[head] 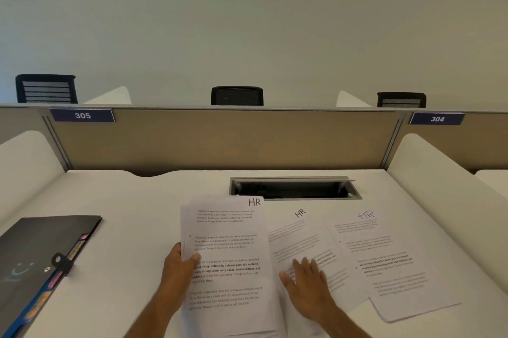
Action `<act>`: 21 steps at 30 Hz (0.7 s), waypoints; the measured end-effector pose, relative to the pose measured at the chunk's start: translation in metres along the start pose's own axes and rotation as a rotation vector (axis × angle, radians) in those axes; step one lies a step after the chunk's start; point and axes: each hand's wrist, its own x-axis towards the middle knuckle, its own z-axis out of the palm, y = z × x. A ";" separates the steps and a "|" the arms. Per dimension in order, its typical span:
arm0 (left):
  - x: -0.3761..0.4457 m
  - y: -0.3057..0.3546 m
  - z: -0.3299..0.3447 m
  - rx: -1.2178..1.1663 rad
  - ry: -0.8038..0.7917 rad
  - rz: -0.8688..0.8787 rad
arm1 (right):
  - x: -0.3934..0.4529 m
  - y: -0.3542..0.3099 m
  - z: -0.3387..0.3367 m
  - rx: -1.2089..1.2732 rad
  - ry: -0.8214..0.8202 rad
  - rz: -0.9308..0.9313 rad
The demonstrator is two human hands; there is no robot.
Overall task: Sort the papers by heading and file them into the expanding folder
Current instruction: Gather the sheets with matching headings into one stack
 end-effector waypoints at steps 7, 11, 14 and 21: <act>0.002 0.002 -0.012 -0.005 0.023 -0.009 | 0.006 0.001 -0.023 0.144 0.289 0.026; 0.003 0.002 -0.019 -0.010 0.038 -0.015 | 0.018 0.027 -0.047 -0.079 0.181 0.196; 0.003 0.002 -0.024 -0.013 0.053 -0.018 | 0.024 0.035 -0.052 -0.074 0.091 0.297; 0.002 0.002 -0.033 0.010 0.085 -0.028 | 0.028 0.045 -0.058 0.283 0.101 0.214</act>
